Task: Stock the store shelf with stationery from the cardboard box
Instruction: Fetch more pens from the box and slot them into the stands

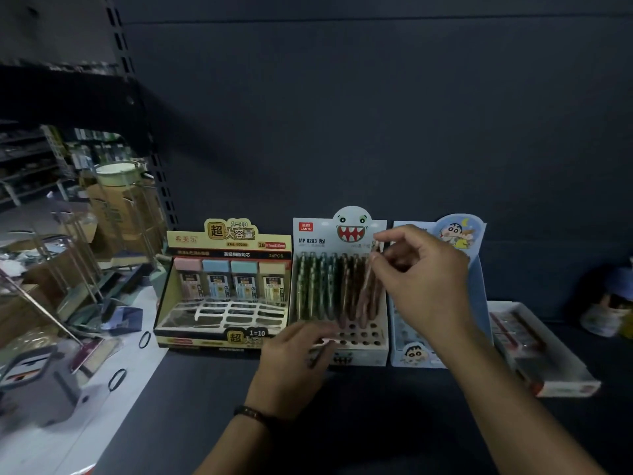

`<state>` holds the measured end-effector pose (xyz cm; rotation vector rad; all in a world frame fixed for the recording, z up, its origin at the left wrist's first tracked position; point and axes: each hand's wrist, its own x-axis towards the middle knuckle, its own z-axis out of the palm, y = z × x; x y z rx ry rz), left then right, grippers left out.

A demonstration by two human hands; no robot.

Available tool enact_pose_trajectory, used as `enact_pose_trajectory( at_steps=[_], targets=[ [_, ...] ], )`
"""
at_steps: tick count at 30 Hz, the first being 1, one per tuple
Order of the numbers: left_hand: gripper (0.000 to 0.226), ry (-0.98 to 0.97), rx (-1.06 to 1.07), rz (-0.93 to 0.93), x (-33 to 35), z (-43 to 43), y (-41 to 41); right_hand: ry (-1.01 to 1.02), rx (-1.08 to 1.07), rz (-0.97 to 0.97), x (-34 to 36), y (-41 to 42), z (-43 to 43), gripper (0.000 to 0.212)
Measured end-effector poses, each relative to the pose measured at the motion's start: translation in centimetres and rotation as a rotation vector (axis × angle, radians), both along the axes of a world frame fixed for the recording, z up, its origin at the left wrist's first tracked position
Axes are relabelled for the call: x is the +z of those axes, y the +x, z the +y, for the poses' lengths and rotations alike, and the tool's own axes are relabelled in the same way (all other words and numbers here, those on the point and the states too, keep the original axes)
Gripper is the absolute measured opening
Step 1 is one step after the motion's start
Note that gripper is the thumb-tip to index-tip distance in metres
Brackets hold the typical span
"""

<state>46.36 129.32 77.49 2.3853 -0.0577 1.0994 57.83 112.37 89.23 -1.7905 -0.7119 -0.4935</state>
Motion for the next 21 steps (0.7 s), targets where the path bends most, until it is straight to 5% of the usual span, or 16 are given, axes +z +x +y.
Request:
enact_pose_trajectory(
  at_steps=[4,21],
  targets=[
    [0.023,0.199,-0.066,0.096,-0.9,0.1,0.5,-0.125,-0.038,-0.054,-1.2,0.3,0.9,0.013],
    [0.027,0.146,-0.12,0.111,-0.9,-0.1,0.3,-0.272,-0.099,-0.115,-1.9,-0.2,2.8,0.007]
  ],
)
